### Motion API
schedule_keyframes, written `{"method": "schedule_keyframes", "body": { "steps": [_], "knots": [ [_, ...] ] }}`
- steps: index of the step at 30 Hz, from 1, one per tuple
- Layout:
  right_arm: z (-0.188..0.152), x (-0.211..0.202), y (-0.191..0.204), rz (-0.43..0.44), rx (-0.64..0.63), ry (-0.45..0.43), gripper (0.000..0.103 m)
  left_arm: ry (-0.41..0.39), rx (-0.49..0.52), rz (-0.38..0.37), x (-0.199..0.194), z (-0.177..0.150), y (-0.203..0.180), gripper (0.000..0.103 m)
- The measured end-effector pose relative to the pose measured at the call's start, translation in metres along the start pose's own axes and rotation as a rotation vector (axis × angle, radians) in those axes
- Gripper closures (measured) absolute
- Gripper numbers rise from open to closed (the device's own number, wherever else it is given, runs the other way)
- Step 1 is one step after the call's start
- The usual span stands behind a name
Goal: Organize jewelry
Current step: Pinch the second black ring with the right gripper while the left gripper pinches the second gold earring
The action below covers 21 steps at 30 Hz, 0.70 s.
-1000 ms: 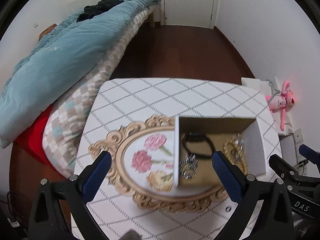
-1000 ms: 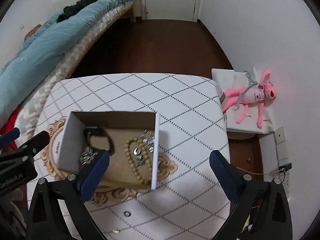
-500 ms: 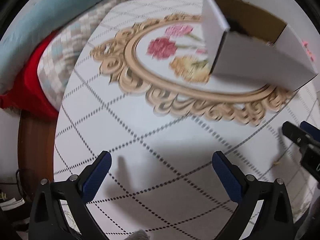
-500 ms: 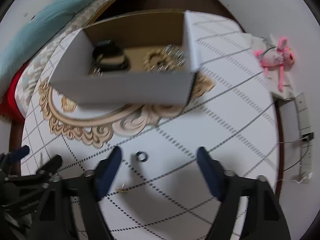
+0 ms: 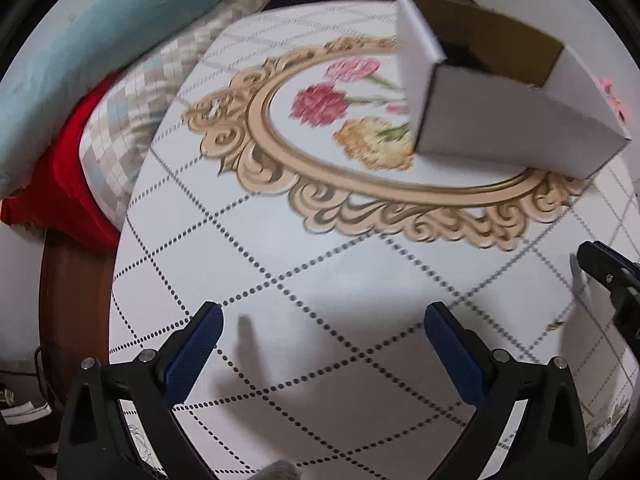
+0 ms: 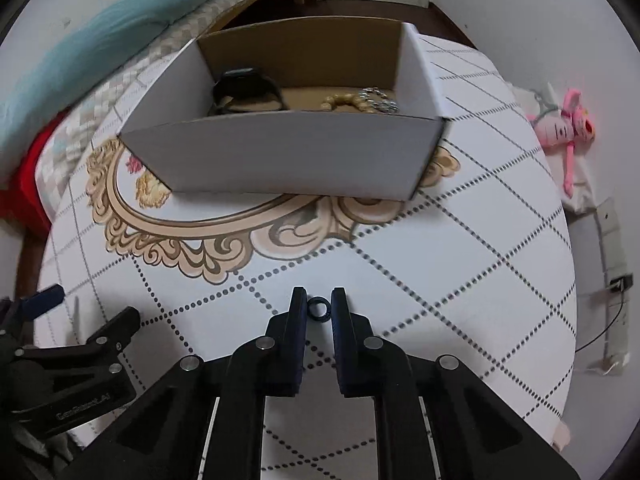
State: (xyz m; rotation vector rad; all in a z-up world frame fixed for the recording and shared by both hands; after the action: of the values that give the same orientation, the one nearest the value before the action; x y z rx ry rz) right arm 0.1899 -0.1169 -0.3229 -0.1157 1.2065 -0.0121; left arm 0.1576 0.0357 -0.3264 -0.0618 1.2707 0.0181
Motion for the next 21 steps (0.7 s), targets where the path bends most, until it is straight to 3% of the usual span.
{"method": "schedule_keyframes", "body": {
  "steps": [4,9,13,16,18,21],
  "knots": [
    [-0.003,-0.014,-0.033,0.012,0.073,-0.015,0.091,-0.043,0.023,-0.070,-0.015,0.000,-0.032,0.000],
    [-0.023,-0.023,-0.070,-0.004,0.145,-0.020,0.091,-0.032,0.072,-0.173,-0.015,-0.009,-0.087,0.001],
    [-0.035,-0.021,-0.094,-0.014,0.216,-0.011,0.091,-0.043,0.140,-0.189,-0.015,-0.016,-0.114,0.001],
    [-0.041,-0.017,-0.105,-0.021,0.241,-0.005,0.091,-0.048,0.185,-0.171,-0.012,-0.020,-0.126,0.026],
    [-0.045,-0.014,-0.108,-0.021,0.250,0.002,0.091,-0.035,0.204,-0.155,-0.007,-0.025,-0.130,0.051],
    [-0.047,-0.012,-0.108,-0.019,0.256,0.004,0.090,-0.052,0.202,-0.159,-0.006,-0.023,-0.128,0.061]
  ]
}}
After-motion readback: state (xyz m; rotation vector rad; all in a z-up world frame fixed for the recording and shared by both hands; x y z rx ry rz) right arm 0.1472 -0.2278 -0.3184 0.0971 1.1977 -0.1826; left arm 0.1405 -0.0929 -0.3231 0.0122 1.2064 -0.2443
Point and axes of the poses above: each gripper's, at about its wrist camera, not at the fingertips, and x roughly the way its jaws point, y to its left, z to its top, the point moved 9 cm from there along x, roughly the way its jaws point, and after that the axes turned 10 degrees about -z, right-handed, at the moved point
